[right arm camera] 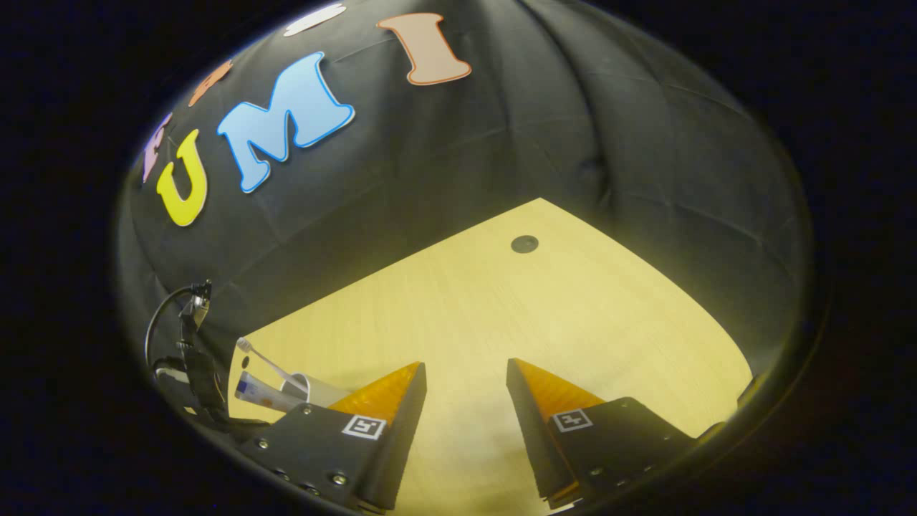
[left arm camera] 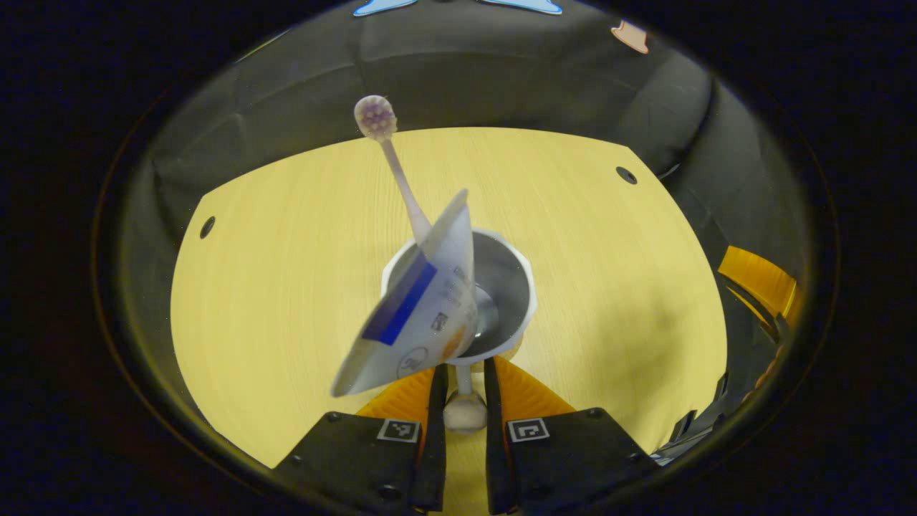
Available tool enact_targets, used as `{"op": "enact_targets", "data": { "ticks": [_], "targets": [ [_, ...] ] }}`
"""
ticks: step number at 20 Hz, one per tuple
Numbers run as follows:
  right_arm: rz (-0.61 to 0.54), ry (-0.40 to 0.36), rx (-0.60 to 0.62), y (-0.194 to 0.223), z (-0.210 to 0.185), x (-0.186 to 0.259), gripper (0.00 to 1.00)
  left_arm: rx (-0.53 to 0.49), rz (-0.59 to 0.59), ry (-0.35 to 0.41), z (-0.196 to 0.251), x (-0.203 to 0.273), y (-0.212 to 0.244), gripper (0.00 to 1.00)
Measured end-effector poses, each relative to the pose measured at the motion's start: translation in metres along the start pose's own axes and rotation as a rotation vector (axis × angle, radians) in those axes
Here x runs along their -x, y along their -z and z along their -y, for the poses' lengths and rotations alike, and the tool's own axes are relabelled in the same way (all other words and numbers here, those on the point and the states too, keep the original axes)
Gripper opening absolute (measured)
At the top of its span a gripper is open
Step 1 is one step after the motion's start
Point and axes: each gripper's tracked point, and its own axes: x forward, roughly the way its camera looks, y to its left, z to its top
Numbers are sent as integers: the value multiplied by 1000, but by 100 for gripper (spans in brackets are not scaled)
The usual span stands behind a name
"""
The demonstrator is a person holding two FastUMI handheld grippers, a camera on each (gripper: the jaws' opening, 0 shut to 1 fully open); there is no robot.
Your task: Put the toothbrush and toothpaste on the desktop into the cup, then pick up the cup and place it on the coaster on the desktop.
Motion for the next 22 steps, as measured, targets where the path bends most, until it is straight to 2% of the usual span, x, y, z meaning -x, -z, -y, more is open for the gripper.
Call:
{"op": "enact_targets", "data": {
  "ticks": [7, 16, 17, 18, 21, 22],
  "targets": [
    [-5, 12, -14, -2, 20, 1, 69, -2, -9, -12, -2, -9, 5, 30],
    [-23, -3, -3, -3, 29, 0, 69, -20, 16, -67, 4, -24, 13, 31],
    [-23, -6, -4, -4, 30, 0, 69, -19, 17, -70, 4, -24, 14, 36],
    [-22, -9, -7, -5, 30, 0, 69, -16, 19, -72, 5, -23, 14, 31],
    [-27, -22, -10, -6, 28, 2, 69, -12, 21, -81, 2, -20, 12, 41],
    [-24, -26, -6, -5, 28, 4, 69, -13, 24, -86, 2, -21, 12, 36]
  ]
}}
